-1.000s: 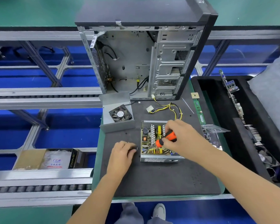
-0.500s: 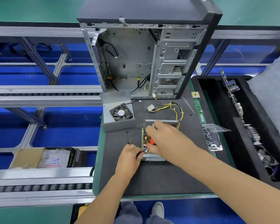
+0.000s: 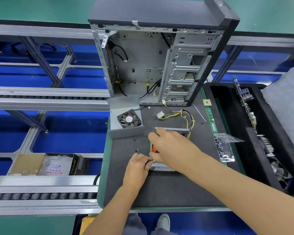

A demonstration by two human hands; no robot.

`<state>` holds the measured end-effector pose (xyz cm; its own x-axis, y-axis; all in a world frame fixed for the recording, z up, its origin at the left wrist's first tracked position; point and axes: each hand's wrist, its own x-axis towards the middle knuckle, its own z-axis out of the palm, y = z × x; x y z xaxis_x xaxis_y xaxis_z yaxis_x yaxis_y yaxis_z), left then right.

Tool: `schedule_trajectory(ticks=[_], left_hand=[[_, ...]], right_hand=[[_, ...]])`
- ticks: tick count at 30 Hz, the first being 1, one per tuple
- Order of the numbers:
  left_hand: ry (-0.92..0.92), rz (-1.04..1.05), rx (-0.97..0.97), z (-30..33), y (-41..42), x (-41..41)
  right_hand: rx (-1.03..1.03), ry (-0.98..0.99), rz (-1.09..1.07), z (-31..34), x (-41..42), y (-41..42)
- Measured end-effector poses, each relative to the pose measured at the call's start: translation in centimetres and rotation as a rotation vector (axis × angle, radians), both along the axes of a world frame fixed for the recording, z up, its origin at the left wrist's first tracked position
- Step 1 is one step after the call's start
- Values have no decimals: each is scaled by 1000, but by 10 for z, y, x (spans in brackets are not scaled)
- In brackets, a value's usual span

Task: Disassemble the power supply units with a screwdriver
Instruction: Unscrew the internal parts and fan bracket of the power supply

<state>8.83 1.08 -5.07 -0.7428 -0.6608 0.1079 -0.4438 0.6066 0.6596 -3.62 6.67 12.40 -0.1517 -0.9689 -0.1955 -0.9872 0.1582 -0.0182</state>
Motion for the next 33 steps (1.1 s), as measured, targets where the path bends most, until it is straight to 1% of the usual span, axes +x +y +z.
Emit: schedule_trajectory(ticks=[8,16,18,20,22,24,27,29,33], left_hand=[[36,-9,-68,-4,0,1],[56,36,-100,-9,1,1],[66,50,-94,-10,2,0],[66,53,-68,-11,3,1],[42,54,-47,-13,2,0],[19,50,-3,-13,1,0],[27,62,2,-11,2,0],[27,77,10,-10,2,-1],[31,77,-10,-11,3,0]], right_hand=[[-8,18,52,0,2,0],[-39,-126,102,0,-2,-5],[-38,-192,96,2,-4,-7],[-35,-216,99,4,-5,-10],[4,-181,69,6,-6,-13],[29,-69,4,5,-7,-12],[-49,125,-28,5,-5,-12],[-49,149,-42,4,-6,-15],[-8,130,-92,5,-16,-17]])
